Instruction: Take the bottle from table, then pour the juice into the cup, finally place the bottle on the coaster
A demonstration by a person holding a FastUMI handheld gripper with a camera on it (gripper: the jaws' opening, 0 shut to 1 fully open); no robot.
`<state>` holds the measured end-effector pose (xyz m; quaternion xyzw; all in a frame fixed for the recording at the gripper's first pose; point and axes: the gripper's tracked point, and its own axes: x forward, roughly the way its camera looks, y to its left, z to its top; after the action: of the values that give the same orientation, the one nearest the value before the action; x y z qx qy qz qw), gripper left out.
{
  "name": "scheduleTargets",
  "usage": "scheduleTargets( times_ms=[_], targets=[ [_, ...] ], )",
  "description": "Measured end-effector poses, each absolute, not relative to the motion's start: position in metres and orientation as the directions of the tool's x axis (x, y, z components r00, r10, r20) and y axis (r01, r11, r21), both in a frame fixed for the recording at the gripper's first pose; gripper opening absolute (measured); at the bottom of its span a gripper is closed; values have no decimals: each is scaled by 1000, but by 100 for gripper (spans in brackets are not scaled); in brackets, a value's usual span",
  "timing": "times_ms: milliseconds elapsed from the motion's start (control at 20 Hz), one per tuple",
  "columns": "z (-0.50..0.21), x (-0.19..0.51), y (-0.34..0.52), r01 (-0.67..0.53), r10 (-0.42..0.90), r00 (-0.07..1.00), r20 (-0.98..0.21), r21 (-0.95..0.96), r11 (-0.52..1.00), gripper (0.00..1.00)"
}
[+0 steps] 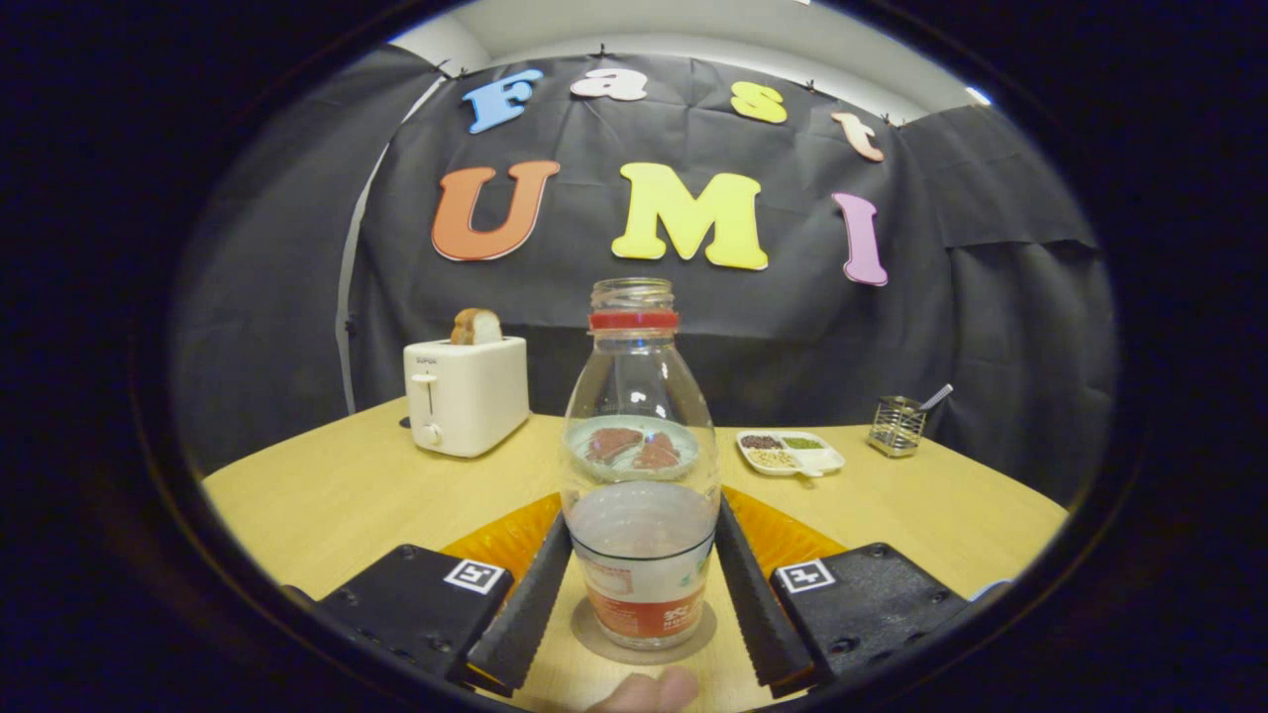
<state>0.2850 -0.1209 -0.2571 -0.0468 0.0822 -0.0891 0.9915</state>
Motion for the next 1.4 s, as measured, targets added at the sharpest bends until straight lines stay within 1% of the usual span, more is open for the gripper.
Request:
scheduleTargets(
  times_ms=[150, 350, 550, 850, 1150, 1250, 1400],
  targets=[
    [-257, 281, -122, 172, -183, 971, -152, -81, 982, 93],
    [-250, 272, -119, 160, -165, 977, -133, -47, 986, 94],
    [-236, 261, -122, 166, -175, 976, -131, -76, 983, 94],
    [-193, 236, -114, 162, -165, 984, -72, -47, 986, 94],
    [-137, 194, -107, 173, -173, 985, 6, -7, 985, 94],
    [-119, 177, -107, 180, -180, 983, 16, 13, 984, 94],
    [-94, 148, -105, 191, -191, 982, -3, 21, 981, 94]
  ],
)
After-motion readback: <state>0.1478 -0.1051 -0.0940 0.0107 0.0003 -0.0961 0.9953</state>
